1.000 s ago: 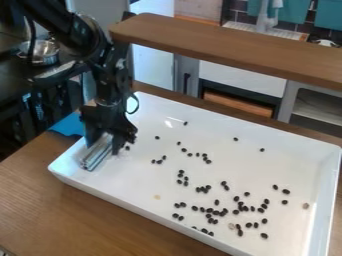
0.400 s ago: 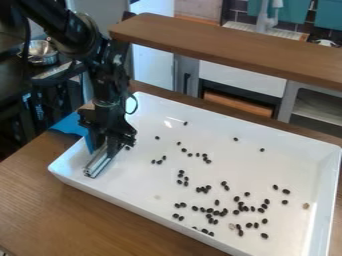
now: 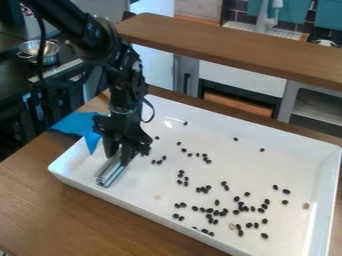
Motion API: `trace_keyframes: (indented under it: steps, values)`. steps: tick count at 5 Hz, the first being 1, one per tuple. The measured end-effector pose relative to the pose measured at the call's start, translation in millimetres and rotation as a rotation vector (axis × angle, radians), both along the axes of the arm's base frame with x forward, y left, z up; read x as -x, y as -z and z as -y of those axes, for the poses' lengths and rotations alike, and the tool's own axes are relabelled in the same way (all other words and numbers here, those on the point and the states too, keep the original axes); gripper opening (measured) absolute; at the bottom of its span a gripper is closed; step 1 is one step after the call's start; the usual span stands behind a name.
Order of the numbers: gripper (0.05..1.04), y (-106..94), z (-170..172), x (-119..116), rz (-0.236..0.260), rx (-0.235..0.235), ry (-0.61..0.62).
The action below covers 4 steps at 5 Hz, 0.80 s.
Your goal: Sweep into pile
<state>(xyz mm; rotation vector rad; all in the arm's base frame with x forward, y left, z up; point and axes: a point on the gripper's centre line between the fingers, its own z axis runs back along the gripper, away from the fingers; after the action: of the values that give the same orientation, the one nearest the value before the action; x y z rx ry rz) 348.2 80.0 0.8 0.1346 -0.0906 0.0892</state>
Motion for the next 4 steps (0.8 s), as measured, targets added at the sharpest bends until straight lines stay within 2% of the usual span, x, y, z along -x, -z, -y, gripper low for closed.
trace_keyframes:
  steps: [2,4]
  values:
    - [0.351,2.6,38,0,0.003,-0.029,0.014]
    - [0.351,4.4,75,5,-0.02,-0.023,0.025]
